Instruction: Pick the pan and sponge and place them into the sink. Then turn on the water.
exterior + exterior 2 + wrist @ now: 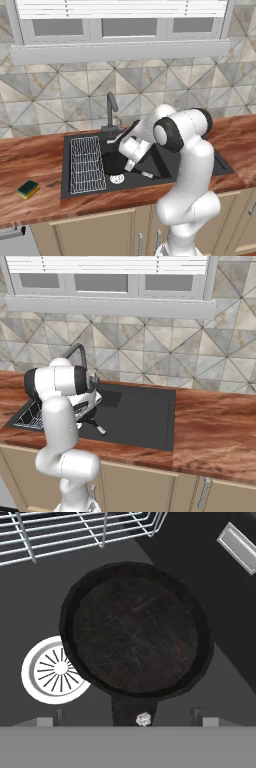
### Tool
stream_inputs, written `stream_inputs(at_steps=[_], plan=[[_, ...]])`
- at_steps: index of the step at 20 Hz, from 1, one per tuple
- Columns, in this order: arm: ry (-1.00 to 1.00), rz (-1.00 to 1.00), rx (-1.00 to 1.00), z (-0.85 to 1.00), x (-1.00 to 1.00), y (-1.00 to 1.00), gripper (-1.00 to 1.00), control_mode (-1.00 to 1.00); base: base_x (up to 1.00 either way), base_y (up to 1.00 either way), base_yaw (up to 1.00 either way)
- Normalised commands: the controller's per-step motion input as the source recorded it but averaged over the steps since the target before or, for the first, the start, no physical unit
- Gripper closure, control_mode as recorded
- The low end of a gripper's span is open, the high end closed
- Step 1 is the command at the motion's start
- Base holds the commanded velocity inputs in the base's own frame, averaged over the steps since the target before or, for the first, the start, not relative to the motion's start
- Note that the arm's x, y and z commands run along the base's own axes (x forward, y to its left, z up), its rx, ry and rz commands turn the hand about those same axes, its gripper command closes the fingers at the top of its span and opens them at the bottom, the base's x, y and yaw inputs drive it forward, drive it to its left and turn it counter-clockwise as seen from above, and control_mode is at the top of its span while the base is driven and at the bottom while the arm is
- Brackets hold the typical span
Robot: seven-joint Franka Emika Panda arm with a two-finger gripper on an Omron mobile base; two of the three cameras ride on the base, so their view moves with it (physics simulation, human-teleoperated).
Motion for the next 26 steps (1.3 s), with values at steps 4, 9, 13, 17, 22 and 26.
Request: stream_inputs(at_steps=[4, 9, 13, 17, 22, 26], plan=[[-0.01, 0.00, 0.01, 0.62, -0.01, 0.01, -1.00, -1.00, 0.00, 0.00, 0.00], [-0.01, 0.00, 0.04, 0.60, -0.19, 0.02, -1.00, -1.00, 0.00, 0.00, 0.00], [-0.03, -0.01, 0.06, 0.59, -0.34, 0.00, -1.00, -1.00, 0.00, 0.00, 0.00], [0.00, -0.01, 0.08, 0.58, -0.43, -0.01, -1.00, -1.00, 0.00, 0.00, 0.00], [0.03, -0.02, 0.07, 0.50, -0.41, 0.03, -1.00, -1.00, 0.00, 0.00, 0.00], [0.07, -0.02, 0.08, 0.37, -0.42, 0.14, -1.00, -1.00, 0.00, 0.00, 0.00]])
